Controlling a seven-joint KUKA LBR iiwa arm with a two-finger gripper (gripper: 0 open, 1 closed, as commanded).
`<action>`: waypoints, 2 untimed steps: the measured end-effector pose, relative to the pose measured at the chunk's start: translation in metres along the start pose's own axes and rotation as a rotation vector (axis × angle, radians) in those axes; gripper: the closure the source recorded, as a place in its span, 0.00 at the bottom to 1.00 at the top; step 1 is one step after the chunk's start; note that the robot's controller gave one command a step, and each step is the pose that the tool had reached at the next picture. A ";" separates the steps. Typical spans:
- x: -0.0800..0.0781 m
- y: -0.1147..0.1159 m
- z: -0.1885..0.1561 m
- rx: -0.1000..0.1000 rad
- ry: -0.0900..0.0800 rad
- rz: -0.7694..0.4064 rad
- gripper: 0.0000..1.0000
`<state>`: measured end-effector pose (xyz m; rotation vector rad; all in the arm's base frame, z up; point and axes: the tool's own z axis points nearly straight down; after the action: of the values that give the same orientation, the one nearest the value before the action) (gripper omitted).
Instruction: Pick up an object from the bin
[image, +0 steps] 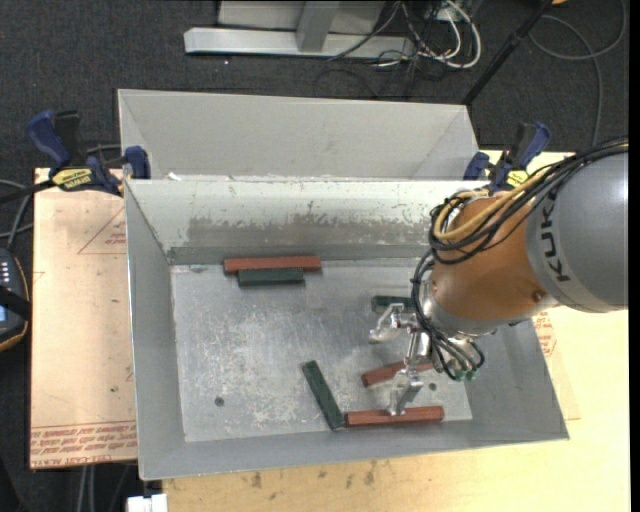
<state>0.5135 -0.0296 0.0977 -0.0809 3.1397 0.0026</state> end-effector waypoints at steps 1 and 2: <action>-0.015 -0.055 -0.002 0.002 -0.002 -0.039 0.00; -0.010 -0.044 0.024 0.002 -0.010 0.134 0.00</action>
Offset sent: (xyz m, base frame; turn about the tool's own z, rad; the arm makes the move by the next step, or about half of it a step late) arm 0.0086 -0.0429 -0.0277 0.1324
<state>0.5258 -0.0732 0.0735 0.1292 3.1283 0.0000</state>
